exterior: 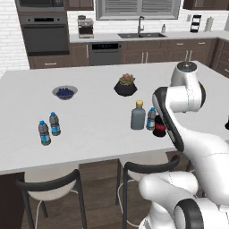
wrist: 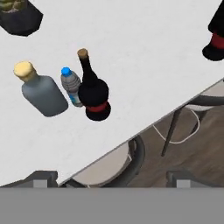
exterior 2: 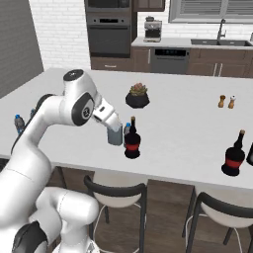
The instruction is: Move the plastic bottles in the middle to the plastics group, and the glass bottles in the middle to the glass group.
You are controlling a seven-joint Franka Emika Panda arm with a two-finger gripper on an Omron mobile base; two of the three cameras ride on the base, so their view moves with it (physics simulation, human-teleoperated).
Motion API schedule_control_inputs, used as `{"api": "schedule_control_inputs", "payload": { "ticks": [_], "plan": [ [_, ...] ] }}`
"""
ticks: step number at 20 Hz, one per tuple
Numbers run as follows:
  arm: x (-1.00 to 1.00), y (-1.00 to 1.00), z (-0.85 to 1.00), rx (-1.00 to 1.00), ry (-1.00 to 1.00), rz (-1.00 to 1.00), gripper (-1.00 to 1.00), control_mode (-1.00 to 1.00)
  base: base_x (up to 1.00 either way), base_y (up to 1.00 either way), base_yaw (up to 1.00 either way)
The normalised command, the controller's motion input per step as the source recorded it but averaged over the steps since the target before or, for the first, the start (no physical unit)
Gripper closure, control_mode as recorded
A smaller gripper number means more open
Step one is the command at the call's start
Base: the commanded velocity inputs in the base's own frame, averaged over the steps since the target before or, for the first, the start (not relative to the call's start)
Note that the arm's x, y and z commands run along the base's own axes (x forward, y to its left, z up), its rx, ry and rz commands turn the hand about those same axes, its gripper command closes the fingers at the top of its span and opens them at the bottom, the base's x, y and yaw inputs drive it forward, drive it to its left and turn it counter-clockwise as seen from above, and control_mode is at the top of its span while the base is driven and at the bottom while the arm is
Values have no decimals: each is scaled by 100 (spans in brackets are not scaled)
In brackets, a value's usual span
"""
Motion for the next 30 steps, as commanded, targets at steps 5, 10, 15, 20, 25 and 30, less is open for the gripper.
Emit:
{"api": "schedule_control_inputs", "payload": {
  "ticks": [5, 10, 15, 20, 25, 30],
  "plan": [
    [5, -94, 0, 6, -1, -27, -100, -100, 0, 0, 0],
    [9, -16, -2, 0, 7, 3, -100, -100, 0, 0, 0],
    [0, 3, -4, 0, 4, 19, -100, -100, 0, 0, 0],
    [0, 18, -23, 0, 0, 25, -100, -100, 0, 0, 0],
    [8, 23, -25, 0, 0, 20, -100, -100, 0, 0, 0],
    [38, 32, -24, 0, 0, 9, -100, -100, 0, 0, 0]
  ]
}}
